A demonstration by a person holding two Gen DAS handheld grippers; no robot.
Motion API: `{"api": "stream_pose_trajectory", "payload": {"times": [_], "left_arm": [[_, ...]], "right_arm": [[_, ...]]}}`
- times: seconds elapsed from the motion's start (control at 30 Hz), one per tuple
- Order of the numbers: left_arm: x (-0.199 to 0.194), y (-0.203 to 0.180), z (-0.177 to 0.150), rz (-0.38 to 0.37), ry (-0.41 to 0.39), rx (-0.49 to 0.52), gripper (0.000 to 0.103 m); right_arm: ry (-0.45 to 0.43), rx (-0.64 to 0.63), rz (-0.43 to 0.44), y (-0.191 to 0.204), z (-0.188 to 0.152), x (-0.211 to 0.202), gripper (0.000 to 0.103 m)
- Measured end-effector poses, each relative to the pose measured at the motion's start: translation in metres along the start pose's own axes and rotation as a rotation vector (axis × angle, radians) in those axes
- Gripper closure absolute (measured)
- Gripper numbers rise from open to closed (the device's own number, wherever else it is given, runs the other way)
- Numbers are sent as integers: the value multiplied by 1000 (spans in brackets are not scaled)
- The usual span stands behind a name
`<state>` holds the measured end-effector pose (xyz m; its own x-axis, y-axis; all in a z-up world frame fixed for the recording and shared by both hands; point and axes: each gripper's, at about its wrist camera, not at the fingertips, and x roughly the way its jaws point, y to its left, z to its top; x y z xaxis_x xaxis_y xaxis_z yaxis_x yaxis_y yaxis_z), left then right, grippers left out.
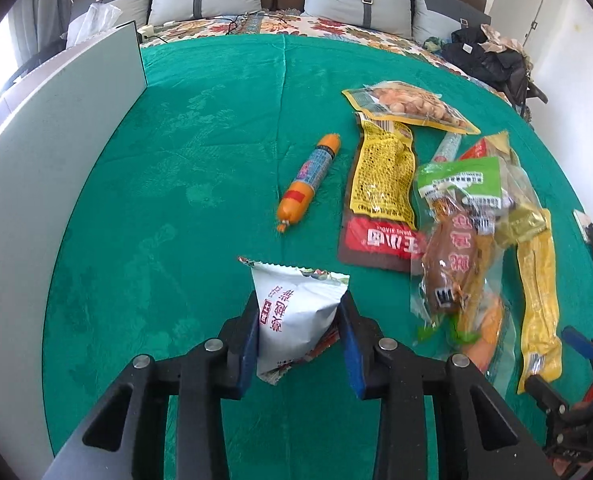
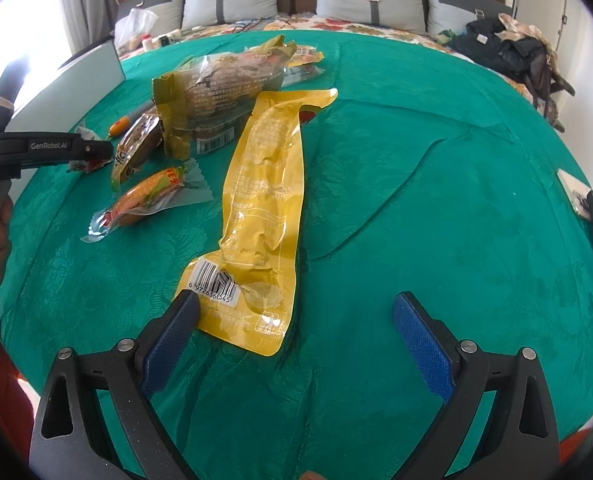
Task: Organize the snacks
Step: 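Carry white packet and yellow pack into the cardboard box with both tools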
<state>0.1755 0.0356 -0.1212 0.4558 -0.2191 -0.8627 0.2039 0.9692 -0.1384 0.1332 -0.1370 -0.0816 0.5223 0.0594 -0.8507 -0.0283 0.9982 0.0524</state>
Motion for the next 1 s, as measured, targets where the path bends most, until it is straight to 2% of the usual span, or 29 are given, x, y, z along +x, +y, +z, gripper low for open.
{"api": "stream_pose_trajectory", "payload": {"times": [0.07,0.13,0.17,0.2,0.23,0.27,0.3,0.37,0.4,0.47,0.57,0.63,0.67,0.7,0.73,0.8,1.0], "left_arm": [[-12,6,-19,-34,20,44,68],[-22,12,-34,-30,24,60,67],[-25,15,-38,-19,22,56,61],[-27,18,-42,-6,17,49,49],[-28,20,-44,1,7,39,43],[-29,21,-45,2,-7,31,39],[-29,22,-45,3,-16,24,39],[-27,21,-45,6,-27,20,42],[-26,18,-45,17,-36,32,51],[-26,14,-44,34,-43,59,63],[-28,16,-44,7,-37,39,77],[-34,20,-47,-8,-40,22,77],[-38,22,-49,-14,-46,17,77],[-42,25,-51,-21,-50,11,77],[-47,29,-54,-32,-55,3,77],[-55,37,-59,-61,-62,-19,77],[-92,52,-63,-183,-120,-98,77]], "right_arm": [[-5,3,-2,0,-1,0,4],[-11,6,-4,1,-2,0,4],[-10,8,-5,1,-1,0,4],[0,9,-1,0,0,0,4],[24,10,14,-1,2,0,4],[46,34,38,-5,6,-2,6],[44,86,73,-13,8,-8,6],[-8,185,127,-28,17,-22,6],[-17,203,127,-32,23,-25,6],[12,178,115,-32,42,-20,7],[117,148,113,-24,68,9,7],[179,141,133,-14,78,30,10],[205,118,124,-7,79,37,21],[208,58,61,3,81,39,29],[211,-13,4,13,81,40,52],[229,-10,18,13,78,37,53],[131,257,131,-43,61,-14,53]]}}
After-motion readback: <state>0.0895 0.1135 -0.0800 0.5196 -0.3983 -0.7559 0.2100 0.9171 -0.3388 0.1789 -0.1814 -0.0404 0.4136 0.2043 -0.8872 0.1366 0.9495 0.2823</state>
